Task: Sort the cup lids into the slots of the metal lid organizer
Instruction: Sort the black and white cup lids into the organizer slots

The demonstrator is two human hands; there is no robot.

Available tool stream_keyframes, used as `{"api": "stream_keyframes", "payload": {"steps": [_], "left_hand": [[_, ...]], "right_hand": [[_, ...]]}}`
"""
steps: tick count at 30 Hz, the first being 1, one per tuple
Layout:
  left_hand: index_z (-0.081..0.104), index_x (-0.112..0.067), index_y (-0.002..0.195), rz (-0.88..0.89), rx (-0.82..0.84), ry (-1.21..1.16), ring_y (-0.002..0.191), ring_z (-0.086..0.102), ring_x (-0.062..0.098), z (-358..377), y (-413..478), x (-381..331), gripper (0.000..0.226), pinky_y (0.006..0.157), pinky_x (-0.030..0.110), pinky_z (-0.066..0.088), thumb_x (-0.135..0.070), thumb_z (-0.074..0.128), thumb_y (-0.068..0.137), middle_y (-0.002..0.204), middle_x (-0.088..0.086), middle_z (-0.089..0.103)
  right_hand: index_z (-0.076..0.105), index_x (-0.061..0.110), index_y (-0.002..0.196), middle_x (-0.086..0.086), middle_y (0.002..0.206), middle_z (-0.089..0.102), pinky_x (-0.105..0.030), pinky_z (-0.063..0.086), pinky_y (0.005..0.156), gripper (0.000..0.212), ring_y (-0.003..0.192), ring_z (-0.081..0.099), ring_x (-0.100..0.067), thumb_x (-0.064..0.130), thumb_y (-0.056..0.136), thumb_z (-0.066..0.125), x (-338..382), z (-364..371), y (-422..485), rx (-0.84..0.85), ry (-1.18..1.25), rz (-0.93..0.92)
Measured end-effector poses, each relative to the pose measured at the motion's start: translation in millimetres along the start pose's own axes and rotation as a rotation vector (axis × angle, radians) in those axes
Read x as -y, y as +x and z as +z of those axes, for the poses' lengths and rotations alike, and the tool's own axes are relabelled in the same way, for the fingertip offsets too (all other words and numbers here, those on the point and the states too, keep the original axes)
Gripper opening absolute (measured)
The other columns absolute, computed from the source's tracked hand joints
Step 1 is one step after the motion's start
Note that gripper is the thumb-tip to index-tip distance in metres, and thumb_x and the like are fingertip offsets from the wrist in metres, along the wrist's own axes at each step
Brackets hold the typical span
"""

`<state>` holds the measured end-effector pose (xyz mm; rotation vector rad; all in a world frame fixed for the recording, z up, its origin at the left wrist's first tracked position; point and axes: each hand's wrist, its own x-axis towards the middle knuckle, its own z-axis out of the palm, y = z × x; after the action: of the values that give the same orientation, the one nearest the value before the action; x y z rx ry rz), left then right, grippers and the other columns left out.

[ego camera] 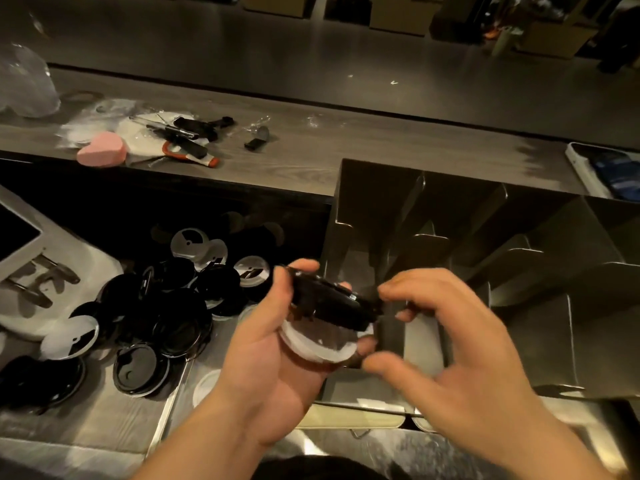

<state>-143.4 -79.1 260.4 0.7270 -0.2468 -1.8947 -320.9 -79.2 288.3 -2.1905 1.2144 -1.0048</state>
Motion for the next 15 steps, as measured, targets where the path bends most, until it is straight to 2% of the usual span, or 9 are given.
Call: {"api": "stream_keyframes", "payload": {"steps": [2,3,5,6,8,10,12,15], "left_hand": [[0.076,-0.016,0.090,-0.067,0.037,0.067,0.088,0.073,0.035,9,0,10,0.037,0.065,0.046,0.061,-0.038,0.080,0.060,0.100,0.020,0.073],[0.075,-0.016,0.094,-0.087,0.060,0.126,0.089,0.073,0.032,12,1,16,0.040,0.070,0.047,0.061,-0.037,0.078,0.060,0.103,0.018,0.073],[0.073,-0.018,0.104,-0.097,0.076,0.280,0.093,0.072,0.028,13,5,23,0.040,0.082,0.051,0.059,-0.036,0.075,0.068,0.110,0.014,0.073],[0.073,-0.018,0.104,-0.100,0.071,0.331,0.093,0.071,0.027,13,7,27,0.037,0.084,0.052,0.058,-0.035,0.074,0.072,0.111,0.013,0.072],[0.074,-0.019,0.102,-0.123,0.055,0.367,0.091,0.072,0.027,14,9,33,0.029,0.089,0.056,0.055,-0.033,0.072,0.077,0.110,0.012,0.073],[0.074,-0.018,0.097,-0.137,0.048,0.372,0.090,0.071,0.027,21,9,38,0.019,0.092,0.058,0.051,-0.029,0.072,0.082,0.105,0.011,0.073],[0.072,-0.015,0.088,-0.122,0.025,0.370,0.085,0.068,0.027,27,9,43,0.010,0.086,0.053,0.053,-0.023,0.074,0.082,0.095,0.014,0.071],[0.072,-0.014,0.082,-0.111,0.001,0.365,0.078,0.067,0.025,30,10,48,0.011,0.070,0.040,0.055,-0.024,0.066,0.080,0.089,0.015,0.070]], "right_hand": [[0.059,0.026,0.115,0.016,0.109,0.060,-0.022,0.053,0.084,0.035,0.102,0.063,-0.010,0.033,0.083,0.072,-2,2,-10,-0.112,0.032,-0.057],[0.059,0.028,0.115,0.016,0.107,0.062,-0.024,0.055,0.080,0.032,0.100,0.065,-0.011,0.030,0.085,0.070,-5,1,-13,-0.192,0.076,-0.015],[0.060,0.030,0.111,0.017,0.105,0.064,-0.018,0.056,0.077,0.025,0.100,0.066,-0.010,0.027,0.088,0.070,-12,-6,-14,-0.361,0.193,0.123],[0.060,0.031,0.109,0.017,0.104,0.065,-0.015,0.055,0.077,0.023,0.101,0.066,-0.007,0.027,0.088,0.069,-16,-11,-15,-0.395,0.226,0.189],[0.060,0.033,0.112,0.021,0.109,0.062,-0.013,0.052,0.081,0.026,0.106,0.062,-0.002,0.030,0.086,0.065,-25,-17,-17,-0.335,0.145,0.273],[0.061,0.037,0.118,0.024,0.120,0.051,-0.012,0.047,0.088,0.034,0.111,0.054,0.001,0.036,0.084,0.064,-32,-24,-22,-0.233,-0.071,0.323],[0.058,0.040,0.124,0.029,0.121,0.044,-0.009,0.041,0.089,0.049,0.111,0.048,0.003,0.049,0.077,0.067,-33,-28,-27,-0.096,-0.132,0.370],[0.040,0.052,0.132,0.039,0.121,0.036,-0.007,0.037,0.095,0.081,0.117,0.040,0.010,0.072,0.058,0.067,-27,-28,-35,0.116,-0.053,0.458]]}}
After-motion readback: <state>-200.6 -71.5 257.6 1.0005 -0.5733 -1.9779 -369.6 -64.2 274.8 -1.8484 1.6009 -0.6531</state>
